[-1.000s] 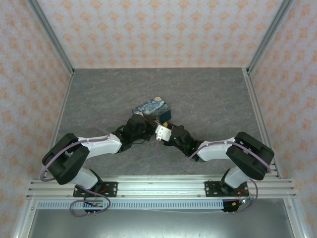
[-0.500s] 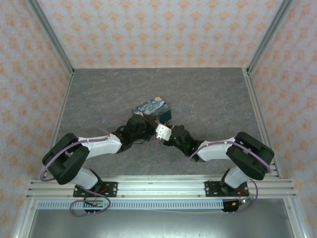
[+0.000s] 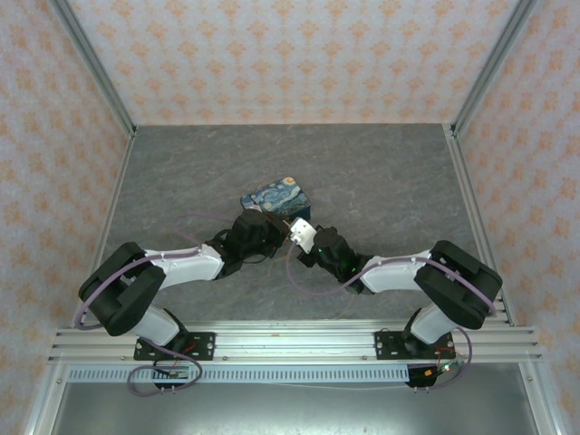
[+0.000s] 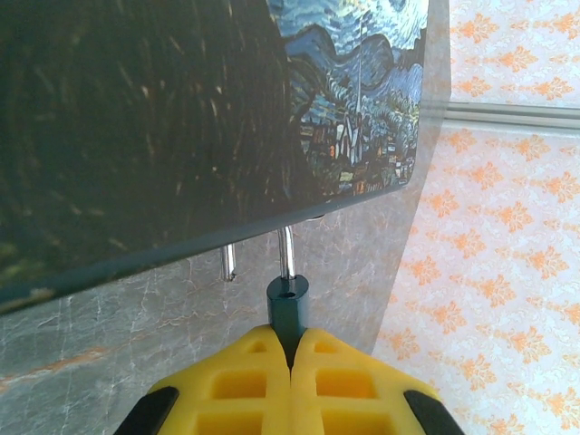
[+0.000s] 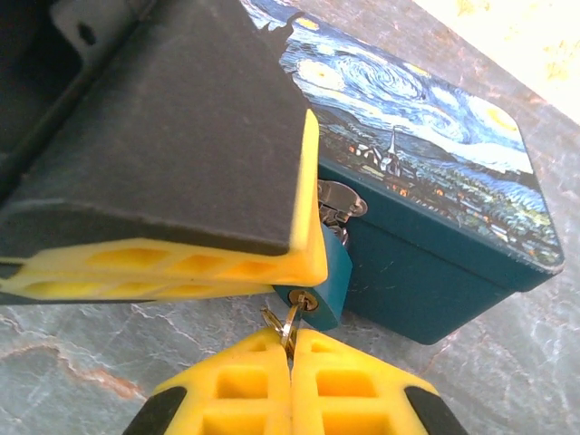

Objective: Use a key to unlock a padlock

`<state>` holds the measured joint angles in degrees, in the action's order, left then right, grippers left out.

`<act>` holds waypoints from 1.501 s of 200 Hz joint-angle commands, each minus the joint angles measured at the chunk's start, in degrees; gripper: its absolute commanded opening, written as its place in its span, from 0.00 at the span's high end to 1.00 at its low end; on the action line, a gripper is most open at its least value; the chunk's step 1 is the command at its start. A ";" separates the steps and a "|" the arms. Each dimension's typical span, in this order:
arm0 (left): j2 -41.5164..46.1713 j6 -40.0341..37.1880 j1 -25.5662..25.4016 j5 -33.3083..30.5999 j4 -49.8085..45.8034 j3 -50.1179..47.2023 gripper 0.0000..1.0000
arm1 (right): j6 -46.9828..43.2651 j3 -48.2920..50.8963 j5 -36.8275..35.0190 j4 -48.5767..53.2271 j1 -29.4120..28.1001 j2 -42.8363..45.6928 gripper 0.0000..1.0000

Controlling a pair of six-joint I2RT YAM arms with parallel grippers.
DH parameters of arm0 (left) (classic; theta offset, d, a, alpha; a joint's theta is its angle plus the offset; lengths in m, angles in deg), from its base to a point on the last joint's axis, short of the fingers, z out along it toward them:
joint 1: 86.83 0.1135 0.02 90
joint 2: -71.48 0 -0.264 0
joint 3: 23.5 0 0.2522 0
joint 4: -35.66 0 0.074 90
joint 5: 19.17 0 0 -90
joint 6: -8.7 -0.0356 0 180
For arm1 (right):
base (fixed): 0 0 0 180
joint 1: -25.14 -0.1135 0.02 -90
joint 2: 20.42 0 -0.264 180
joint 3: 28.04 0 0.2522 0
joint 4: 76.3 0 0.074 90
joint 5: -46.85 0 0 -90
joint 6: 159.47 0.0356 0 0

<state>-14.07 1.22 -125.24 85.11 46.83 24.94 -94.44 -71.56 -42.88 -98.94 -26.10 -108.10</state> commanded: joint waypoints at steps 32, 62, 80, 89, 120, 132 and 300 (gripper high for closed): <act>0.02 -0.90 -0.96 -1.56 0.51 0.40 0.81 | 17.96 -0.40 7.08 -1.79 1.39 -1.19 1.00; 2.23 -2.88 -0.92 -3.67 -3.27 -0.28 0.70 | 28.62 1.17 10.91 -4.34 3.10 -3.51 1.00; 4.75 -4.08 -0.86 -5.27 -6.30 -0.96 0.64 | 33.07 1.46 13.61 -4.99 4.53 -4.76 1.00; 6.44 -4.76 -0.79 -6.27 -8.43 -1.23 0.60 | 35.55 1.62 14.93 -5.44 5.35 -5.38 1.00; 13.60 -7.55 0.15 -10.13 -15.82 -2.37 0.49 | 43.43 1.83 19.67 -7.44 7.49 -7.28 1.00; 16.51 -8.99 0.73 -11.73 -19.23 -2.42 0.44 | 46.42 1.72 22.00 -8.28 8.20 -8.15 1.00; 11.32 -26.06 20.29 3.06 -23.26 3.53 0.20 | 62.77 -0.61 29.97 2.90 14.33 -3.04 0.55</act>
<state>-0.57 -19.45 -105.44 86.75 25.91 24.28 -27.40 -70.60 -11.40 -101.81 -12.18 -115.68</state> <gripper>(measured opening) 0.795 0.415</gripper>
